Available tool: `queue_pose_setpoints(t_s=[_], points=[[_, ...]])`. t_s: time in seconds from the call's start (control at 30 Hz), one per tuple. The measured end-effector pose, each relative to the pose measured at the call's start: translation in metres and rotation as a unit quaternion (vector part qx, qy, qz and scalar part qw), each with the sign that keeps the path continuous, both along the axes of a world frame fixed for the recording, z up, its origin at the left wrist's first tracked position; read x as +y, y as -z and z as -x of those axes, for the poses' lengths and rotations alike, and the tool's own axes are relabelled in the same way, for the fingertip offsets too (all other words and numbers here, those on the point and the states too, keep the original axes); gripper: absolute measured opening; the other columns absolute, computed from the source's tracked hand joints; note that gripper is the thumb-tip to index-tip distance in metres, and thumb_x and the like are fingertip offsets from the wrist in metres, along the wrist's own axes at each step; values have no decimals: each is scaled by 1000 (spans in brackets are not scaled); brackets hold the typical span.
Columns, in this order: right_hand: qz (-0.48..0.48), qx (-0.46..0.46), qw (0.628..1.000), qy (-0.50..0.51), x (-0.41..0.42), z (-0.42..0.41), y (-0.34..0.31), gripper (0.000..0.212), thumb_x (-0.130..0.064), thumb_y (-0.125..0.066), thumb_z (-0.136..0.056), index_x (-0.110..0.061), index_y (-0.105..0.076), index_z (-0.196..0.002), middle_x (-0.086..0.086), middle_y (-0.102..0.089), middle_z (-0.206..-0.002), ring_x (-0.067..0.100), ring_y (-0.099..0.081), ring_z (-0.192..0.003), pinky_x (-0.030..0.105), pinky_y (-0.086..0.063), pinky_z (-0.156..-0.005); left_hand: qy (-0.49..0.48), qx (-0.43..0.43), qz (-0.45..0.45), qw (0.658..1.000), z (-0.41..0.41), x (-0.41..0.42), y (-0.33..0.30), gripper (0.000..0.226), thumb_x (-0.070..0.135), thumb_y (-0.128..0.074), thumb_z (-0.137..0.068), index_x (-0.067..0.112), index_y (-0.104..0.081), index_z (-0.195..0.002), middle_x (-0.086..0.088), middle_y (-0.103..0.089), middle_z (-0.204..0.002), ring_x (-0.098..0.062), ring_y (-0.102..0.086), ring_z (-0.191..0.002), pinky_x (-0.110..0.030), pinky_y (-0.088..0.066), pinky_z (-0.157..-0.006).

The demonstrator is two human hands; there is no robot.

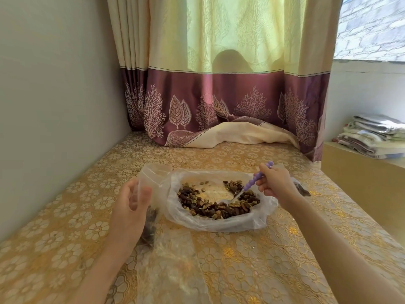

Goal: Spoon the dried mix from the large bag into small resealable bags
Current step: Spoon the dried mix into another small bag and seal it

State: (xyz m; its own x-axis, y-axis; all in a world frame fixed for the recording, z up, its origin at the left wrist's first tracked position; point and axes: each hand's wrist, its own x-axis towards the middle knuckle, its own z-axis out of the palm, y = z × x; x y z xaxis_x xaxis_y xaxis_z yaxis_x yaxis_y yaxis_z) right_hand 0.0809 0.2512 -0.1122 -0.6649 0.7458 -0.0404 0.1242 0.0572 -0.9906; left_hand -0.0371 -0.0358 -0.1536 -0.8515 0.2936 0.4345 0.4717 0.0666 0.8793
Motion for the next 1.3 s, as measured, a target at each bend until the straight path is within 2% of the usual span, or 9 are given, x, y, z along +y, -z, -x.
queue_pose_setpoints(t_s=[0.13,0.27,0.57,0.77,0.97,1.03,1.13,1.2,1.3], points=[[56,1,998,-7,-4,2,2,37,-17,-47,-98,-3,-56,-65,9,-63,-49,9,-45,-35,16,-31,-34,-2,1,8,1000,0,0,0,88,88,-35,-62,25,-47,-122,9,-63,-106,0,-60,-91,-14,-42,-69],[45,-13,999,5,-13,7,5,40,-20,-47,-98,-3,-60,-64,4,-62,-46,8,-52,-35,16,-40,-37,5,-4,2,1000,-1,0,-1,83,90,-36,-60,31,-47,-117,13,-64,-101,3,-62,-83,-11,-44,-64],[107,47,993,35,-14,7,-4,36,-15,-42,-100,-3,-54,-67,5,-61,-44,5,-45,-30,13,-31,-30,11,-2,4,1000,2,0,1,91,90,-37,-60,24,-49,-122,6,-65,-103,-8,-63,-90,-21,-46,-72],[96,84,991,47,-17,14,-26,36,-15,-41,-99,-5,-52,-67,8,-65,-50,4,-44,-32,14,-33,-34,13,-13,1,1000,2,-1,3,68,79,-40,-68,33,-48,-117,10,-65,-104,-5,-63,-92,-22,-47,-73],[107,133,985,13,-40,31,-65,38,-20,-41,-101,-6,-53,-68,10,-67,-57,5,-44,-36,16,-35,-42,14,-13,-1,1000,0,0,0,50,81,-41,-66,48,-46,-103,16,-64,-99,8,-61,-84,-15,-46,-68],[116,143,983,-14,-51,37,-73,35,-20,-42,-101,-5,-54,-71,14,-68,-65,6,-44,-39,14,-35,-41,9,-10,-8,1000,0,1,0,51,84,-42,-64,48,-46,-101,19,-63,-98,10,-61,-84,-18,-48,-69],[97,139,985,-39,-71,46,-81,33,-18,-45,-99,-6,-55,-70,8,-61,-58,7,-45,-43,16,-36,-43,9,-14,-4,1000,3,1,4,55,80,-43,-67,43,-46,-109,17,-61,-105,5,-61,-89,-28,-53,-77],[69,125,988,-61,-85,54,-86,37,-22,-45,-99,-6,-55,-67,7,-56,-58,7,-45,-41,16,-36,-42,10,-12,0,1000,6,1,6,70,78,-43,-68,31,-48,-120,9,-61,-115,-4,-61,-97,-35,-53,-84],[3,93,990,-106,-104,64,-94,37,-25,-45,-100,-3,-55,-72,17,-59,-68,8,-44,-38,16,-33,-36,12,-10,3,1000,6,1,6,73,79,-41,-70,28,-48,-122,9,-61,-114,-2,-62,-94,-29,-53,-80]])
